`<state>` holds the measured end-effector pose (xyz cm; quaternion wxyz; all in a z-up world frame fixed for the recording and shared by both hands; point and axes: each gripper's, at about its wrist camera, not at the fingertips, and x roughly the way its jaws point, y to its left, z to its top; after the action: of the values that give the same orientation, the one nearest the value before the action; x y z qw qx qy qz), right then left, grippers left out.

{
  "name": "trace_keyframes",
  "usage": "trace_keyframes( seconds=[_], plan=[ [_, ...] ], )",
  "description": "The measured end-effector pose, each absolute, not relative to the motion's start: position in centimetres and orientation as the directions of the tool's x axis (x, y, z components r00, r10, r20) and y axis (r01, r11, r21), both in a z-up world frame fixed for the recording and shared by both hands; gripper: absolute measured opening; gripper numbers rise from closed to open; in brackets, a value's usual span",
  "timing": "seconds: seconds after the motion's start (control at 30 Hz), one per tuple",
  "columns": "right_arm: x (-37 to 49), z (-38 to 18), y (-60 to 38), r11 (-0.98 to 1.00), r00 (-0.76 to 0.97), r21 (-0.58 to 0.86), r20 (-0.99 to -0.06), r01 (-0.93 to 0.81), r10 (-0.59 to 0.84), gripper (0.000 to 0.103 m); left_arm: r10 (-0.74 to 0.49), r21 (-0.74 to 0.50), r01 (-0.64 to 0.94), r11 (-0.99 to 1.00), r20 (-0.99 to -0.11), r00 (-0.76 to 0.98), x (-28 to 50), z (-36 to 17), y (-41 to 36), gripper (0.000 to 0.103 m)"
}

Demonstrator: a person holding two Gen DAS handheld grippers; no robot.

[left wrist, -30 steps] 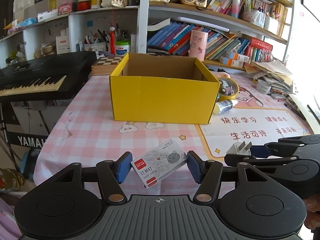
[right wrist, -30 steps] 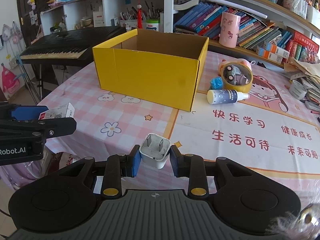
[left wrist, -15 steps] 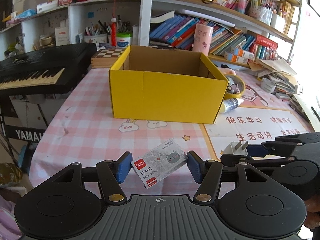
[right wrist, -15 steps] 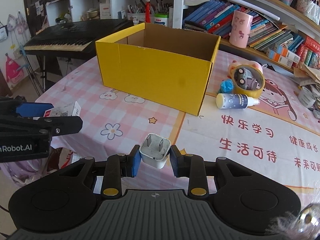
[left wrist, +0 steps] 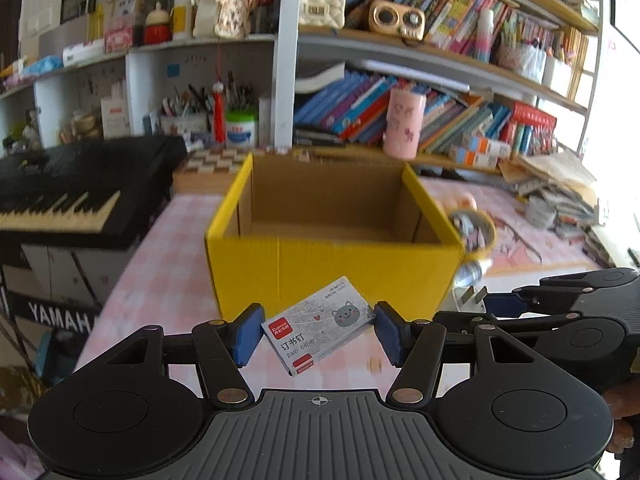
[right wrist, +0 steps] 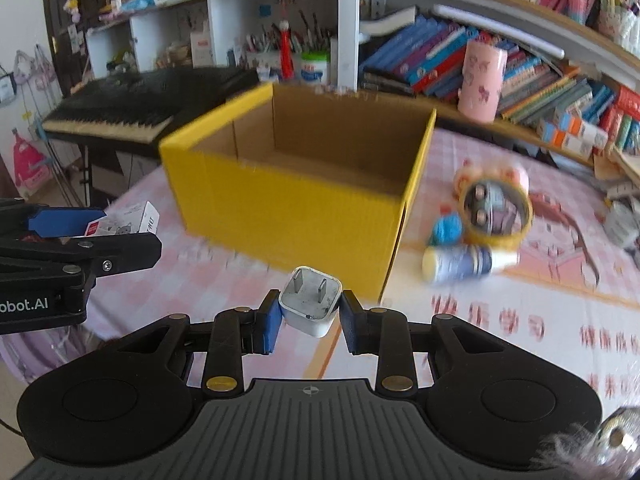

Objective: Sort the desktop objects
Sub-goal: 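Lower both held items into the open yellow box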

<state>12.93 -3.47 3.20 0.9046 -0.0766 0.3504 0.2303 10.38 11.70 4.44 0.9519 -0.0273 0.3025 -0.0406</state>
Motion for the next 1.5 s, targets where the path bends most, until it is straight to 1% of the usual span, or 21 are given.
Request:
trace_keyframes(
  seconds=[0.23,0.33,0.4,0.53,0.63,0.77,0.93,1.03,1.13,1.27,1.4,1.5],
  plan=[
    [17.3,6.1,-3.6,0.866,0.689,0.018,-0.598,-0.499,0.409,0.029,-0.098,-0.085,0.062,0.994,-0.535,0.839,14.3,6.5,11.3,0.06],
    [19.3,7.2,-3.6,0.851,0.698,0.007,-0.569,-0.525,0.435,0.029,-0.085,-0.056,0.066,0.996,-0.519,0.851,16.3,7.2,11.0,0.06],
    [20.8,7.6,-3.4,0.841,0.701,-0.011,-0.558,-0.541,0.444,0.029,-0.066,-0.015,0.068,0.998,-0.509,0.858,17.8,7.5,10.9,0.06],
    [23.9,7.4,-2.9,0.816,0.685,-0.038,-0.568,-0.576,0.456,0.029,-0.044,0.043,0.077,0.996,-0.514,0.856,21.0,7.5,10.8,0.06],
    [26.0,6.5,-2.2,0.788,0.672,-0.09,-0.586,-0.609,0.453,0.029,-0.05,0.055,0.096,0.994,-0.548,0.835,23.5,7.0,11.0,0.06],
    [29.0,4.8,-0.9,0.721,0.63,-0.162,-0.636,-0.674,0.446,0.029,-0.063,0.018,0.094,0.995,-0.615,0.786,26.9,5.7,11.8,0.06],
    [31.9,2.8,1.4,0.579,0.567,-0.267,-0.702,-0.77,0.431,0.029,-0.042,0.041,0.093,0.995,-0.669,0.742,30.7,4.4,12.3,0.06],
    [33.3,1.5,2.8,0.478,0.532,-0.322,-0.74,-0.817,0.412,0.029,-0.067,0.029,0.127,0.992,-0.72,0.691,33.0,3.4,12.2,0.06],
    [34.3,0.0,4.0,0.385,0.509,-0.366,-0.768,-0.847,0.389,0.029,-0.056,0.068,0.164,0.984,-0.76,0.647,34.9,2.2,11.7,0.06],
    [35.8,-0.9,5.1,0.314,0.465,-0.365,-0.813,-0.876,0.352,0.029,-0.045,0.074,0.178,0.981,-0.811,0.583,37.0,0.4,11.9,0.06],
    [36.5,-1.5,5.8,0.273,0.42,-0.344,-0.854,-0.899,0.307,0.029,-0.007,0.151,0.226,0.962,-0.818,0.576,37.2,-0.3,10.8,0.061],
    [36.4,-1.9,6.2,0.222,0.401,-0.347,-0.869,-0.911,0.29,0.029,0.002,0.164,0.231,0.959,-0.819,0.573,37.2,-0.3,10.7,0.061]
  ],
)
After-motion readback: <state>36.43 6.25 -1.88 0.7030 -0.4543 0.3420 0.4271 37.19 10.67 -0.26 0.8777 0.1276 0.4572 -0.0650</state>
